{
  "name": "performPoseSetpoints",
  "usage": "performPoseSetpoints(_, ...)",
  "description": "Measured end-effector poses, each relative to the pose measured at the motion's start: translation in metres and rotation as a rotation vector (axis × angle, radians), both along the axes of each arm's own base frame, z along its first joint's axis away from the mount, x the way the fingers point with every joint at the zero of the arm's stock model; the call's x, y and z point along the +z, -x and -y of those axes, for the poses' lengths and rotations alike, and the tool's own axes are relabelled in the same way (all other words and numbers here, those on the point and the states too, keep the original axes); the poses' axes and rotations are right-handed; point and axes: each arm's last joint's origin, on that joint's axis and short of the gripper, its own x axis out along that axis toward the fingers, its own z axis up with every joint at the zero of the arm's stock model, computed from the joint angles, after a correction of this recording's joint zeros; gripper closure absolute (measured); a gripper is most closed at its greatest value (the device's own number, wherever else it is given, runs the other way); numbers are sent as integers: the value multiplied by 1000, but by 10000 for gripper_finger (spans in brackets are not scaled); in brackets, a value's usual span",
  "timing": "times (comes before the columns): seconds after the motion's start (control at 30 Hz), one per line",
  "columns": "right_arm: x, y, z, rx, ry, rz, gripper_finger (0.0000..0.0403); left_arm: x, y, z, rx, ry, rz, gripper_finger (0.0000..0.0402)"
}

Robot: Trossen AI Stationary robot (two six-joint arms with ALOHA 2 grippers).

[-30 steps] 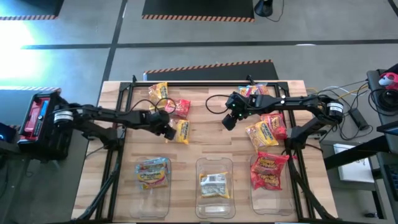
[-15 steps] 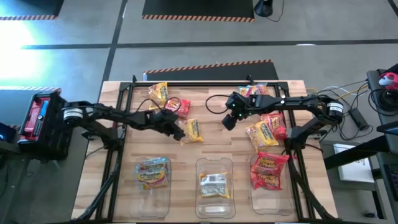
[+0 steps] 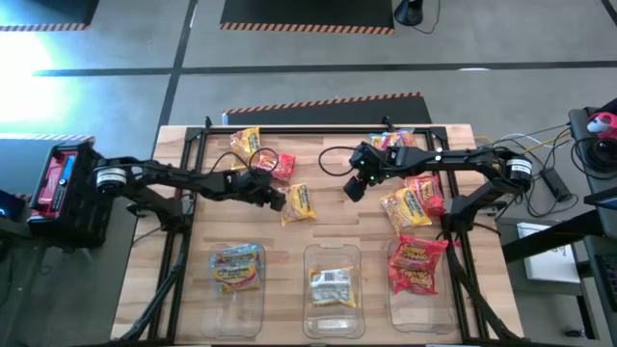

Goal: Sort Maruchan noodles
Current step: Put the yellow noodle pack into the middle transparent bin

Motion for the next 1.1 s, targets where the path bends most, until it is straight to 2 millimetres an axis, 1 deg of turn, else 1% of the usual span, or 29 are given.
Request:
performPoseSetpoints(0.1,0,0,0,0,1,3,200,0,0,-1,22,-8,-2,209)
performPoseSetpoints(0.23,0,0,0,0,1,3,200,-6,5,0,49,-1,-27,209)
performPoseSetpoints(0.43,0,0,0,0,2,5,200,-7,3,0,69,15,-26,209)
performPoseSetpoints(0.53,0,0,0,0,2,6,200,2,-2,-1,66,8,11,209)
performPoseSetpoints(0.67,0,-1,0,0,2,7,200,21,-16,0,18,-31,86,209)
performPoseSetpoints(0.77,0,-1,0,0,3,8,200,30,-25,2,-19,-42,109,209)
performPoseSetpoints(0.87,0,-1,0,0,3,9,200,29,-30,6,-25,-21,108,209)
performPoseSetpoints(1.1,3,-4,2,0,19,52,200,18,-36,13,6,39,85,209)
